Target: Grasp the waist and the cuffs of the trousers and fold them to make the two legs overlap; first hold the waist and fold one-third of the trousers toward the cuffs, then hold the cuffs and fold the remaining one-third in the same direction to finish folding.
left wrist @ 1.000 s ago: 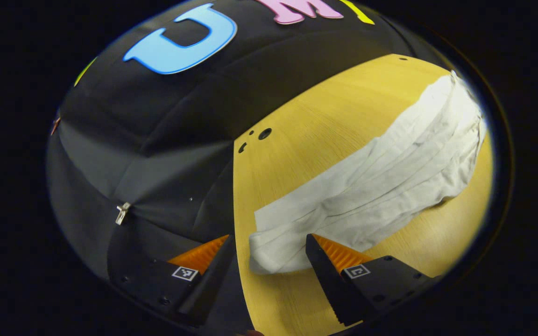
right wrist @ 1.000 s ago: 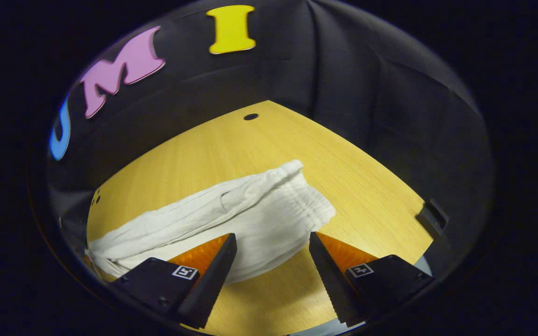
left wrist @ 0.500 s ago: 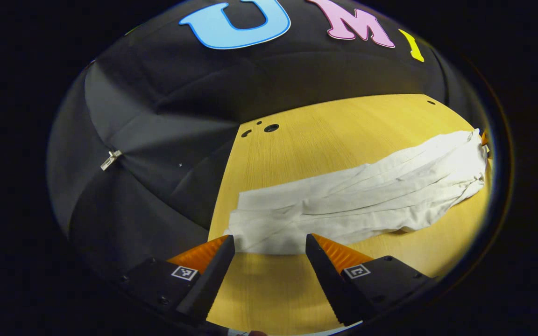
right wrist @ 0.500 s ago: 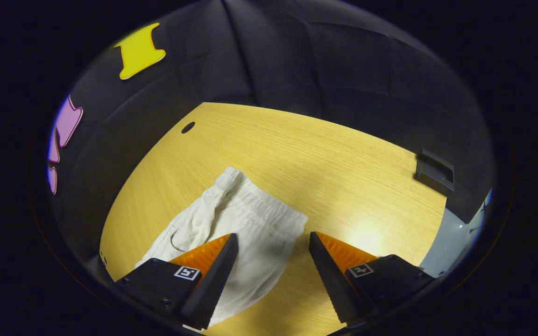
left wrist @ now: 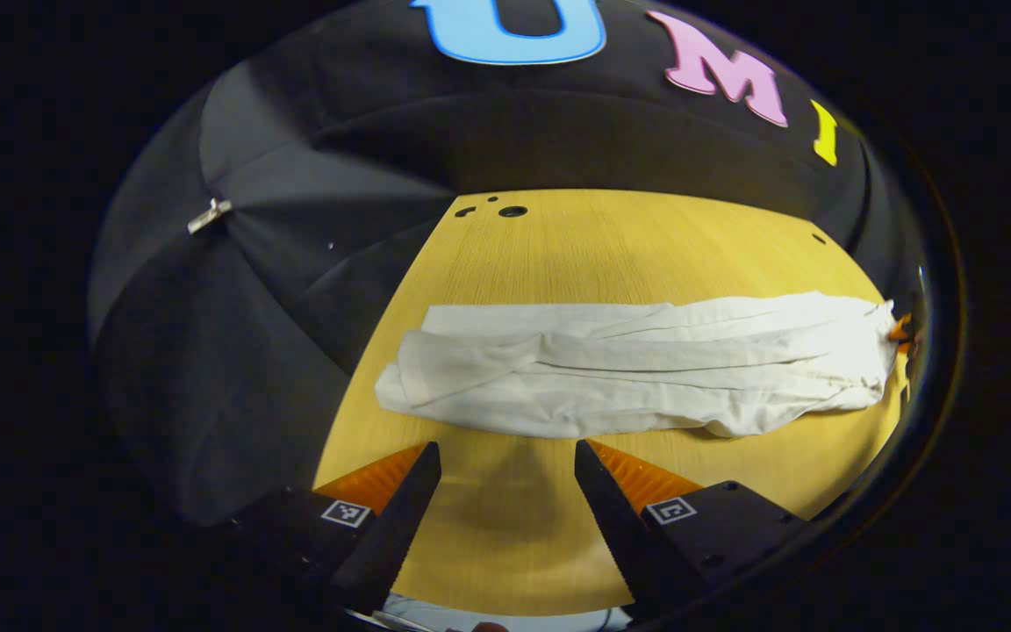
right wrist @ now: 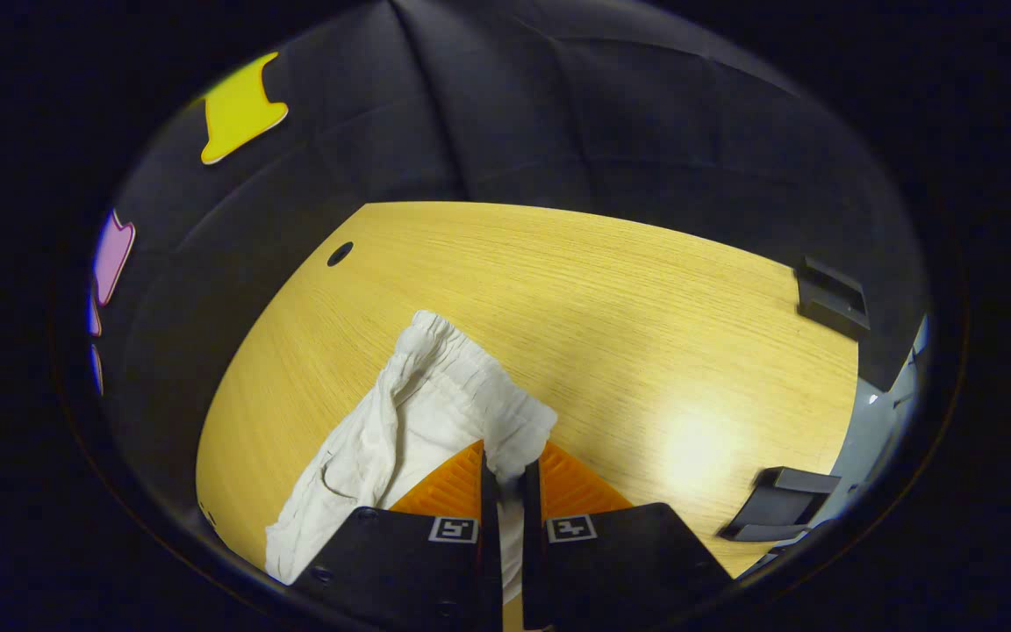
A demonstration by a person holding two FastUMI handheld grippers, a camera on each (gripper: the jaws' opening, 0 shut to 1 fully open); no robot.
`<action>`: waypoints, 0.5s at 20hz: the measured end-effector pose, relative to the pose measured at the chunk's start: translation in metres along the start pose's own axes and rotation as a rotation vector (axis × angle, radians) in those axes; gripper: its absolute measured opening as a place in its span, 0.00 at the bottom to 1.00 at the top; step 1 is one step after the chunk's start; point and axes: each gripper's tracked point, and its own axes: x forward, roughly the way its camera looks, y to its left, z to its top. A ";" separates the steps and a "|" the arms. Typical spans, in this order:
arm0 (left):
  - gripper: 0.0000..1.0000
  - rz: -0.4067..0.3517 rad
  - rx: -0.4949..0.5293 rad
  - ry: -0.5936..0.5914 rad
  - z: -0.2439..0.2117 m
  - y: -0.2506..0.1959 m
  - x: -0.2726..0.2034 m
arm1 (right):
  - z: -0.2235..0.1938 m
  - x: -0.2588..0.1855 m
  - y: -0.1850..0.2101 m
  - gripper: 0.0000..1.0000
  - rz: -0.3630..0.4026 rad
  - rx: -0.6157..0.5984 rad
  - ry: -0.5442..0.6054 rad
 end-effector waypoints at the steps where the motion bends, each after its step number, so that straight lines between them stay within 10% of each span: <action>1: 0.98 -0.018 -0.051 0.003 -0.002 -0.004 -0.001 | -0.001 -0.002 0.001 0.13 0.023 0.002 -0.005; 10: 0.96 -0.138 -0.394 0.002 0.012 -0.023 0.025 | 0.030 -0.035 0.025 0.13 0.249 -0.063 -0.124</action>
